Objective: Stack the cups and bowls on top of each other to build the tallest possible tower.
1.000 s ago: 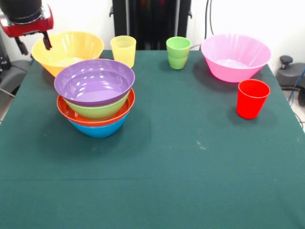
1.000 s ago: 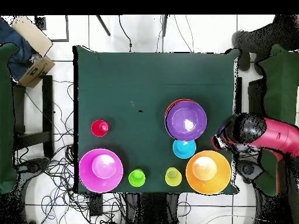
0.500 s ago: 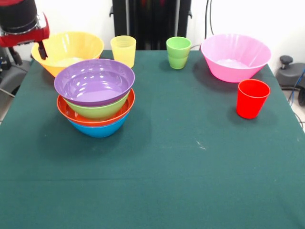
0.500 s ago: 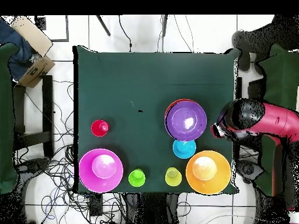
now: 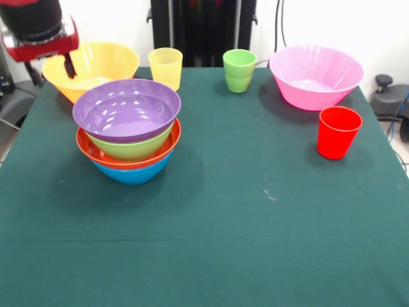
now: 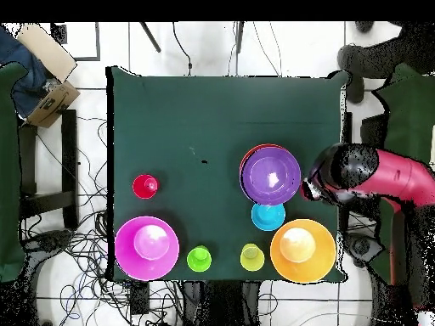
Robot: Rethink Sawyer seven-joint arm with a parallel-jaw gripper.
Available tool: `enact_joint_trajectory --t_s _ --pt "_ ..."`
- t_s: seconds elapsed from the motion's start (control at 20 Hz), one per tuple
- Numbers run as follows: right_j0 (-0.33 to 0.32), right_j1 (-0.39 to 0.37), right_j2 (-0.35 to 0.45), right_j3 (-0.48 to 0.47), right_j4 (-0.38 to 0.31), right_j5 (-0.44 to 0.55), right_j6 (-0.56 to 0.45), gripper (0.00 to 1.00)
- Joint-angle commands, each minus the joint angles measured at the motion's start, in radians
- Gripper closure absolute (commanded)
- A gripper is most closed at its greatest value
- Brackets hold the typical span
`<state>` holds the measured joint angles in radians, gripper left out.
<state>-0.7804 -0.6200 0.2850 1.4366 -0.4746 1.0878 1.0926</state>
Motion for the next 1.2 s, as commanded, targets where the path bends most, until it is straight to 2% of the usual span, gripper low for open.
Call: enact_joint_trajectory --t_s 0.05,0.4,0.7,1.2 --pt "-0.080 -0.144 0.027 0.318 0.024 -0.164 -0.041 0.00" --pt "-0.120 -0.182 0.046 0.376 -0.007 -0.199 -0.063 0.00" --pt "-0.193 -0.137 0.075 0.397 -0.048 -0.291 -0.099 0.00" --pt "-0.227 -0.089 0.063 0.408 -0.108 -0.353 -0.088 0.00"
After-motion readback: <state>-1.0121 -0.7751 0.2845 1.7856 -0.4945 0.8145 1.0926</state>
